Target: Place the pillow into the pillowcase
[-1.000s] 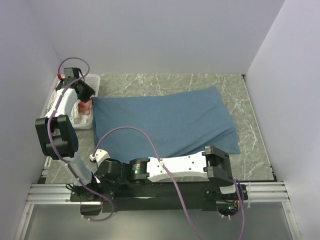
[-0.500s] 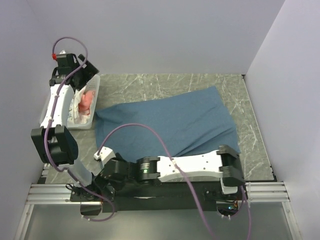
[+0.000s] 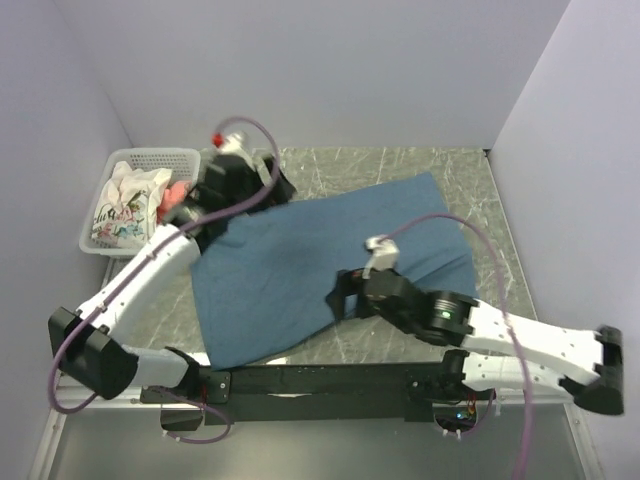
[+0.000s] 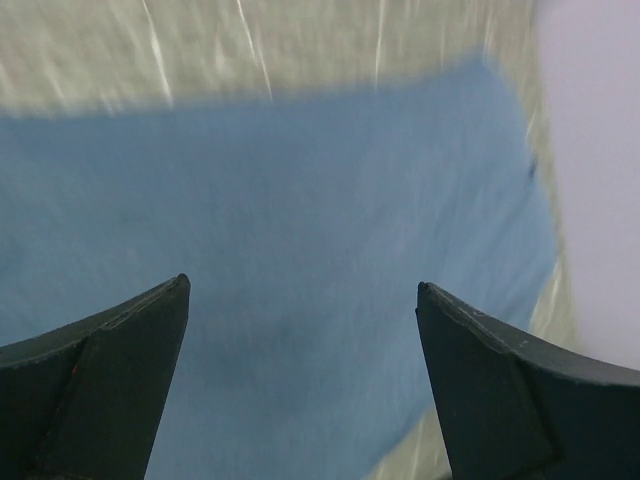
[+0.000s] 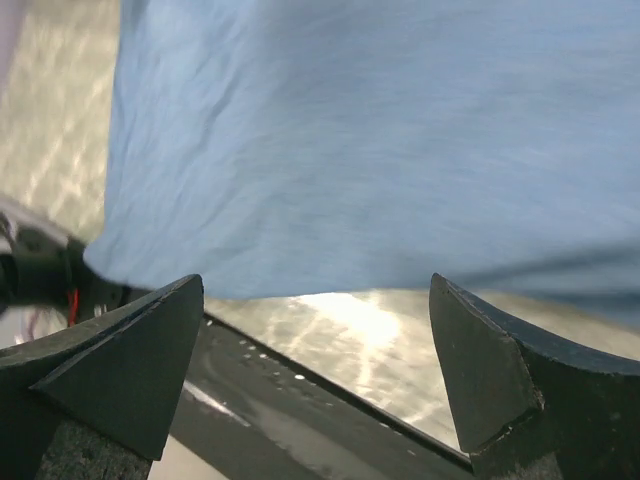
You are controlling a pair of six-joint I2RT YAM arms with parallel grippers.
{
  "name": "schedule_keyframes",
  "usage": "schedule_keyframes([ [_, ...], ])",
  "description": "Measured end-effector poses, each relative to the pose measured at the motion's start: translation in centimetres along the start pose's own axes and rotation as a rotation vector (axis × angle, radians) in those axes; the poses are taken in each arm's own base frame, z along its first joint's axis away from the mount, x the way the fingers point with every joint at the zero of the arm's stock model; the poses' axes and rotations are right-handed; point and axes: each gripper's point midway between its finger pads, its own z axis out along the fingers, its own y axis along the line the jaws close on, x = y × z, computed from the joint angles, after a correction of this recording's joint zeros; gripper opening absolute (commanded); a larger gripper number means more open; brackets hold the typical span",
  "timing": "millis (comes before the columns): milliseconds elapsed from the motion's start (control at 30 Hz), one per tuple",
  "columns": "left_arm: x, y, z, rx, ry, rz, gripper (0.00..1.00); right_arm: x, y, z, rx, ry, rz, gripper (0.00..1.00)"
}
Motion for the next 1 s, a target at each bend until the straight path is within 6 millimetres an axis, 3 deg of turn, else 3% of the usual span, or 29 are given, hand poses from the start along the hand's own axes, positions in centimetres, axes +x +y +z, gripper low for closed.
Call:
schedule_keyframes([
  [67,5.1,-1.0,-0.4,0.019,0.073,0.05,1.0,-0.5,-2.5,-1.4,0.026,-0.058,0.064,1.0],
  [167,11.1,-0.7,-1.1,0.011,0.144,0.103,0.99,-1.4,-4.7,-2.8,0.036,-0.144,0.15,1.0],
  [267,15.6,0.4,-1.9,-0.009,0.186,0.136,1.0,-1.3,-6.5,-3.2,0.05,-0.188,0.195,1.0],
  [367,18.3,1.9,-2.8,-0.031,0.199,0.138,0.99,-0.1,-7.7,-2.0,0.088,-0.166,0.196,1.0],
  [467,18.8,2.7,-3.9,-0.027,0.172,0.118,1.0,1.3,-8.4,-0.6,0.128,-0.116,0.18,1.0],
  [633,17.6,2.8,-5.3,-0.001,0.098,0.067,0.99,2.5,-8.5,1.2,0.136,-0.075,0.168,1.0],
  [1000,17.6,3.4,-5.2,0.015,0.041,0.039,1.0,1.8,-8.0,2.3,0.104,-0.084,0.174,1.0],
])
